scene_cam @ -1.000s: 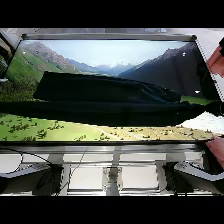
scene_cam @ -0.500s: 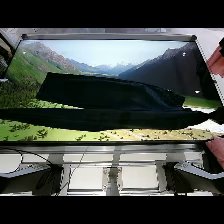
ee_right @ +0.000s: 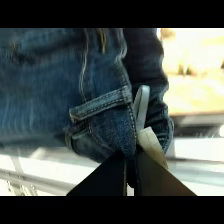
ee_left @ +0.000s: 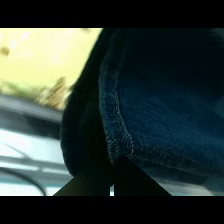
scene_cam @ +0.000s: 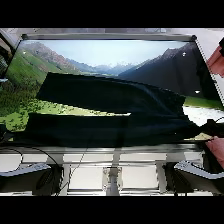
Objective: Fold the clothes and pants, and hang the long-sleeved shirts on hangers.
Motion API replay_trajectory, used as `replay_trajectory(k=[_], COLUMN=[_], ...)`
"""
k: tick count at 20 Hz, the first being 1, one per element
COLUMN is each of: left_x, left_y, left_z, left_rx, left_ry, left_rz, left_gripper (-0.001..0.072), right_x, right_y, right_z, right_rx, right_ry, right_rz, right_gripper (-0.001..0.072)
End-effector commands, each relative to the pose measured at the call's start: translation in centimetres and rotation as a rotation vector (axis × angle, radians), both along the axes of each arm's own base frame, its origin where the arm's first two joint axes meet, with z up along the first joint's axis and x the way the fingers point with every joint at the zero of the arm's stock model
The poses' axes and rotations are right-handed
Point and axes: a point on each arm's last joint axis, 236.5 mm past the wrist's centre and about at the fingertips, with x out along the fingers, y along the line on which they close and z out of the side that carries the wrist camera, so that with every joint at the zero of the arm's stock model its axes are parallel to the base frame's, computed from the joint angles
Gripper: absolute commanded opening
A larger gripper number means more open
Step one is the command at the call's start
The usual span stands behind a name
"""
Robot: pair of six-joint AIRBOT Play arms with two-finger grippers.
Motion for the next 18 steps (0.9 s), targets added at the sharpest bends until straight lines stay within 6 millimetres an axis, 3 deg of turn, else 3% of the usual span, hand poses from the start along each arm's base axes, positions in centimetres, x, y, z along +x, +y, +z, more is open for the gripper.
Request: replay_trajectory(k=[1,5,7,8,9,11,12,13,15,18], left_x=[-1.5,-0.2,3.8,6.8,10.5,16.3,17.8,18.5,19.4,21.8], left_y=[0.4,0.7,0.7,0.8,1.0,1.9,3.1,4.3,5.9,5.5], left_z=[-1.6,-1.3,0.9,3.3,7.1,16.9,21.4,24.4,26.2,24.8], left_rx=[0.015,0.024,-0.007,-0.032,-0.072,-0.172,-0.215,-0.249,-0.257,-0.21], left_ry=[0.076,0.028,-0.14,-0.28,-0.466,-0.884,-1.062,-1.175,-1.249,-1.202], left_rz=[0.028,0.051,0.098,0.117,0.16,0.253,0.323,0.396,0.489,0.52], left_gripper=[0.0031,0.0031,0.0031,0.0031,0.0031,0.003,0.003,0.0029,0.003,0.0029], right_x=[-3.5,-4.2,-1.8,0.2,2.2,6.1,8.0,9.6,12.1,15.6], right_y=[1.3,1.2,1.8,2.0,2.0,1.4,1.0,0.5,-0.4,-0.5], right_z=[-2.2,-2.4,-0.7,1.0,2.9,7.1,9.2,10.8,12.4,11.9], right_rx=[0.02,0.016,0.069,0.103,0.127,0.149,0.154,0.156,0.157,0.09], right_ry=[0.127,0.176,0.084,0.004,-0.077,-0.254,-0.343,-0.419,-0.503,-0.52], right_rz=[0.04,0.008,-0.016,-0.031,-0.044,-0.069,-0.089,-0.12,-0.201,-0.258], right_gripper=[0.0028,0.0028,0.0027,0.0027,0.0027,0.0027,0.0027,0.0026,0.0027,0.0027])
